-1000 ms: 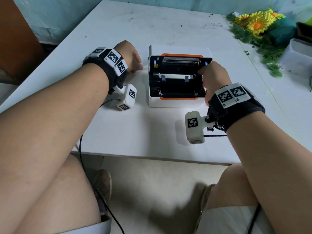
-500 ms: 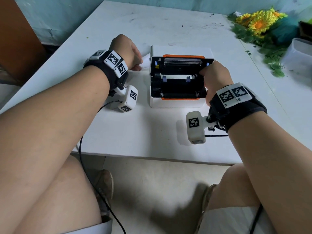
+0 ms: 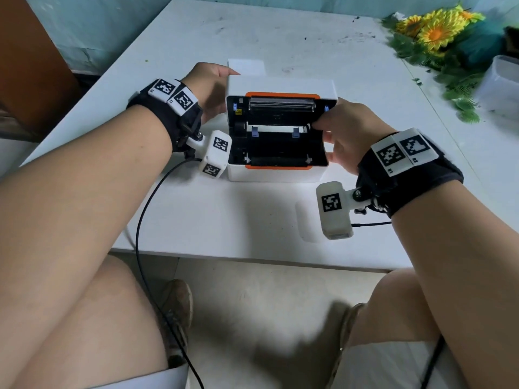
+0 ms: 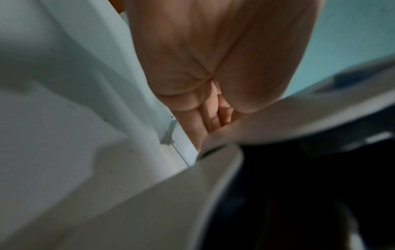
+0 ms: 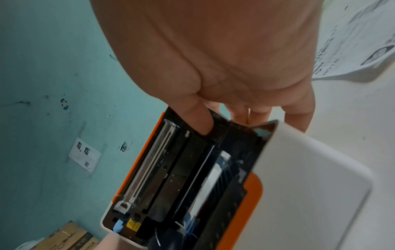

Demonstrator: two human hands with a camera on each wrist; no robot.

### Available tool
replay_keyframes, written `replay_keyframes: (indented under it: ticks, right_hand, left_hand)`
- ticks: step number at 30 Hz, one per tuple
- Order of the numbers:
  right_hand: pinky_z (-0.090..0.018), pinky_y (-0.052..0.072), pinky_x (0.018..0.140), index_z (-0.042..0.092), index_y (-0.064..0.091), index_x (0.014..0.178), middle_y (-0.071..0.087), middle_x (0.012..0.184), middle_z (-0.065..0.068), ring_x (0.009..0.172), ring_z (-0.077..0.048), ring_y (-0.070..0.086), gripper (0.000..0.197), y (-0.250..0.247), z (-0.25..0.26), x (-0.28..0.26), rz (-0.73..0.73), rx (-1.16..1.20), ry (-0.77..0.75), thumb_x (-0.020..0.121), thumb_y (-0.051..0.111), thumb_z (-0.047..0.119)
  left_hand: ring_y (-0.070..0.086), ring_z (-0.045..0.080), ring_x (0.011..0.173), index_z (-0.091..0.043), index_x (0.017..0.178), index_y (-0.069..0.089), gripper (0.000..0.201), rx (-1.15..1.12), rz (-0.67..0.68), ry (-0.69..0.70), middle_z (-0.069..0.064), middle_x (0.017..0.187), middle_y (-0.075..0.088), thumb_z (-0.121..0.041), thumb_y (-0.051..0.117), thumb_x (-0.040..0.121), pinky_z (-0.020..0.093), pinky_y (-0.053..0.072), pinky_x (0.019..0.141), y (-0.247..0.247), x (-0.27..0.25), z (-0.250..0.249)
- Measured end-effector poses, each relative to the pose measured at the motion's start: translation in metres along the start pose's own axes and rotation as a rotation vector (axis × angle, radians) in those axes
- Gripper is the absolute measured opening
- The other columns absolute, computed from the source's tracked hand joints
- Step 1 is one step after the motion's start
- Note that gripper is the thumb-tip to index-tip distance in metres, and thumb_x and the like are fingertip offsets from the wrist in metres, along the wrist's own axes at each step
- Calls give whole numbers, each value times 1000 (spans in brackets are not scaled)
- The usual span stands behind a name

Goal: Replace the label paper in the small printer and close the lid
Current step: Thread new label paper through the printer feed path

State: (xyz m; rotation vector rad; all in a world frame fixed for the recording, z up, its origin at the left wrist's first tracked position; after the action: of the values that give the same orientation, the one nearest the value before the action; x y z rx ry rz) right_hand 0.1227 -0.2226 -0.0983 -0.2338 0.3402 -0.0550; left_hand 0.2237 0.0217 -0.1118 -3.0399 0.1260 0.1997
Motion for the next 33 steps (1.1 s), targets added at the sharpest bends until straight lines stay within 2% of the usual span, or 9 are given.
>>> replay_keyframes:
  ticks: [3,6,11,14,17,21,24,28,33]
  right_hand:
    - [-49,60,101,4,66,117,75,124,-20,110,-33,76,41,-1,-1,2,57,144,4,82,47,-6]
    - [-32,55,74,11,65,97,59,89,-8,72,-25,62,27,-9,1,-6,265,365,35,77,47,12]
    - [-43,47,100,2,64,138,75,128,-8,118,-32,72,80,-21,-5,0,168,526,96,87,50,63]
    - [-35,57,90,3,65,130,79,123,-13,100,-29,80,83,-15,-10,7,47,557,115,92,50,75]
    - [-48,61,93,1,57,137,75,129,-23,112,-41,78,90,-3,-8,11,112,557,126,94,48,79]
    - [-53,54,109,16,50,156,65,148,-17,134,-41,65,84,8,-3,17,113,462,80,93,50,72]
    - [-53,59,100,19,62,146,79,127,-12,116,-37,76,69,13,-1,20,125,455,66,99,45,67]
    - [-62,41,115,39,47,158,49,165,1,149,-32,50,94,8,-7,39,73,440,50,71,61,73]
    - [-65,53,102,32,53,155,72,139,-13,114,-40,76,77,11,-9,38,90,448,46,86,54,68]
  left_hand:
    - [59,28,95,0,114,71,26,-52,117,-141,11,101,65,-3,56,93,31,58,73,-2,-3,6]
    - [56,26,102,-2,123,66,30,-107,157,-209,11,109,61,-6,49,99,28,58,77,-2,-8,8]
    - [70,19,91,-13,139,59,51,-239,264,-280,5,103,70,-34,19,117,33,64,87,5,-24,14]
    - [72,24,93,-10,127,61,35,-262,271,-291,7,100,71,-31,37,114,35,67,76,7,-25,9]
    - [61,29,90,-16,117,58,22,-225,282,-304,6,100,58,-33,47,109,39,66,77,9,-28,4]
    - [58,30,93,-19,102,62,42,-196,353,-368,5,99,59,-20,76,63,39,63,83,10,-36,5]
    - [72,28,92,-11,104,72,41,-185,297,-333,9,104,73,-37,54,77,37,65,78,12,-42,5]
    - [65,32,115,-12,132,67,47,-133,313,-345,12,132,66,-37,53,94,44,56,106,13,-49,1]
    - [62,35,136,-10,148,61,55,-162,304,-366,13,147,65,-38,50,102,52,44,119,15,-47,5]
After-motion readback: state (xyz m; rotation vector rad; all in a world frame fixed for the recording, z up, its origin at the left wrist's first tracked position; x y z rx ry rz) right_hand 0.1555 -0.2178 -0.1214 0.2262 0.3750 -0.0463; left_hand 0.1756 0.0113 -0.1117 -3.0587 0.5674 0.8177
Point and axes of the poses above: each hand's wrist, its own x-axis towards the middle knuckle, its own y-axis out of the palm, z = x × y, the point moved 1 cm from there along x, towards the middle knuckle
